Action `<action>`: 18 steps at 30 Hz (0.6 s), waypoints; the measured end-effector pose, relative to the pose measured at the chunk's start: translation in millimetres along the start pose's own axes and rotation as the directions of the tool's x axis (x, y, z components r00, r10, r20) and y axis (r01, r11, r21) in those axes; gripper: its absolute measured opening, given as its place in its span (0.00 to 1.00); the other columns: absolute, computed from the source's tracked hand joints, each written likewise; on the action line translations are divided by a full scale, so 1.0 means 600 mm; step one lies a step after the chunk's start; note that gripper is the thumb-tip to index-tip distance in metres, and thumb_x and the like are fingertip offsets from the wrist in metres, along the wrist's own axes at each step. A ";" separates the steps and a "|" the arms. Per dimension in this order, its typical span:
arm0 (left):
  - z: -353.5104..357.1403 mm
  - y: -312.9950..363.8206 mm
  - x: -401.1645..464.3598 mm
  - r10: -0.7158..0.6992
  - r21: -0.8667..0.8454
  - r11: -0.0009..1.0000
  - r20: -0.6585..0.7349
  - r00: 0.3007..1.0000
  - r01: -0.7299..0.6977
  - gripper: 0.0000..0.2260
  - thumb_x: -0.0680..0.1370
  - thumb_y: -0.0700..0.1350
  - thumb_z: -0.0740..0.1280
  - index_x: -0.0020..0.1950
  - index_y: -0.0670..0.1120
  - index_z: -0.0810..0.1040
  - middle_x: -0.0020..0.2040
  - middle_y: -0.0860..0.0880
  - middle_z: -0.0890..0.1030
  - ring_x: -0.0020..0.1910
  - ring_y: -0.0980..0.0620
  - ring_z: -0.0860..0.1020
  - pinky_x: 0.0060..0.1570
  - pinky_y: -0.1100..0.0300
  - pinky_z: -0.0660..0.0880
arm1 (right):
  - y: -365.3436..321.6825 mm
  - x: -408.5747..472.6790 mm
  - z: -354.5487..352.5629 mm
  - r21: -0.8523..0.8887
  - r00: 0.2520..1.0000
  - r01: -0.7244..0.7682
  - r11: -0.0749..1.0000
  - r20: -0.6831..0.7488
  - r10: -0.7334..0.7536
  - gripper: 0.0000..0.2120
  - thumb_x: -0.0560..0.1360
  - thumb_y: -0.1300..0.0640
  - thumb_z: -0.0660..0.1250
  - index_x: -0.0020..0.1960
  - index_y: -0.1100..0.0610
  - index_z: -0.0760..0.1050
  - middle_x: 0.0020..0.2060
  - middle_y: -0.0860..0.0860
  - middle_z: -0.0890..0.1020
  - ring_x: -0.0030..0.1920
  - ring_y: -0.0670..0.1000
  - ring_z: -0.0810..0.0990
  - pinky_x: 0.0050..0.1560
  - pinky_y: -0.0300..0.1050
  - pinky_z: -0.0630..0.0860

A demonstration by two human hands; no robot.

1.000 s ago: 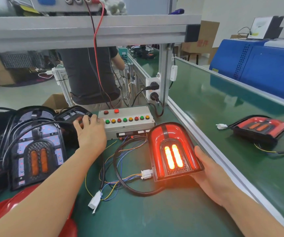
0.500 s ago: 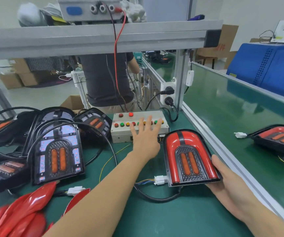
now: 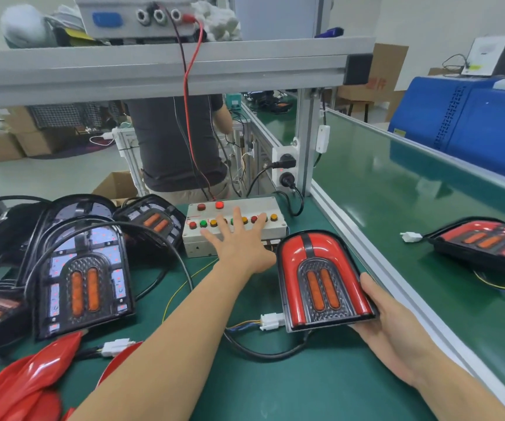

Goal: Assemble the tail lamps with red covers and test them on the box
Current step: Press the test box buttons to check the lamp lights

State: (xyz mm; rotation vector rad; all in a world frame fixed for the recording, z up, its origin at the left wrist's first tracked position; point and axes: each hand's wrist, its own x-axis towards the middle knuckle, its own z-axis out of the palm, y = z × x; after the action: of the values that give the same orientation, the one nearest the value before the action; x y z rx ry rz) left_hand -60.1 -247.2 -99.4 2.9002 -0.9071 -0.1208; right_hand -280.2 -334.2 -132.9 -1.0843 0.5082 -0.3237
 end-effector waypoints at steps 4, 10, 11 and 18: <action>-0.006 -0.002 0.000 -0.033 -0.036 0.999 0.055 0.998 0.035 0.41 0.69 0.54 0.66 0.75 0.66 0.46 0.77 0.46 0.36 0.74 0.34 0.37 0.62 0.26 0.37 | -0.001 0.000 -0.001 -0.007 1.000 0.001 1.000 -0.007 -0.001 0.18 0.73 0.43 0.59 0.52 0.49 0.84 0.52 0.54 0.85 0.51 0.48 0.84 0.53 0.44 0.73; -0.006 0.002 -0.001 -0.016 -0.085 0.996 0.056 0.998 0.021 0.39 0.69 0.50 0.65 0.74 0.66 0.48 0.78 0.48 0.38 0.74 0.33 0.37 0.63 0.25 0.40 | 0.000 0.004 -0.004 -0.002 1.000 0.002 1.000 -0.006 -0.002 0.19 0.74 0.43 0.59 0.53 0.49 0.84 0.54 0.54 0.85 0.53 0.49 0.84 0.54 0.43 0.74; -0.005 0.002 -0.001 -0.016 -0.093 0.995 0.053 0.998 0.021 0.38 0.69 0.50 0.65 0.74 0.66 0.49 0.78 0.48 0.38 0.74 0.33 0.36 0.63 0.25 0.40 | 0.001 0.004 -0.004 -0.003 1.000 0.004 1.000 -0.006 -0.004 0.19 0.75 0.43 0.58 0.54 0.50 0.84 0.54 0.54 0.84 0.53 0.49 0.84 0.54 0.43 0.73; 0.010 -0.001 0.002 -0.028 -0.136 0.990 -0.008 1.000 0.027 0.38 0.71 0.42 0.62 0.74 0.66 0.49 0.78 0.48 0.39 0.74 0.35 0.35 0.64 0.25 0.46 | 0.011 0.007 -0.010 0.042 0.998 0.067 0.997 -0.015 -0.066 0.18 0.76 0.45 0.60 0.57 0.50 0.82 0.56 0.55 0.83 0.57 0.51 0.82 0.61 0.48 0.72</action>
State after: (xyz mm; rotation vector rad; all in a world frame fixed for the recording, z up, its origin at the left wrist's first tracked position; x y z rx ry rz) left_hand -59.4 -248.2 -105.5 2.7854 -0.8237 -0.1629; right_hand -279.7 -338.0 -141.9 -1.0594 0.4760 -0.3991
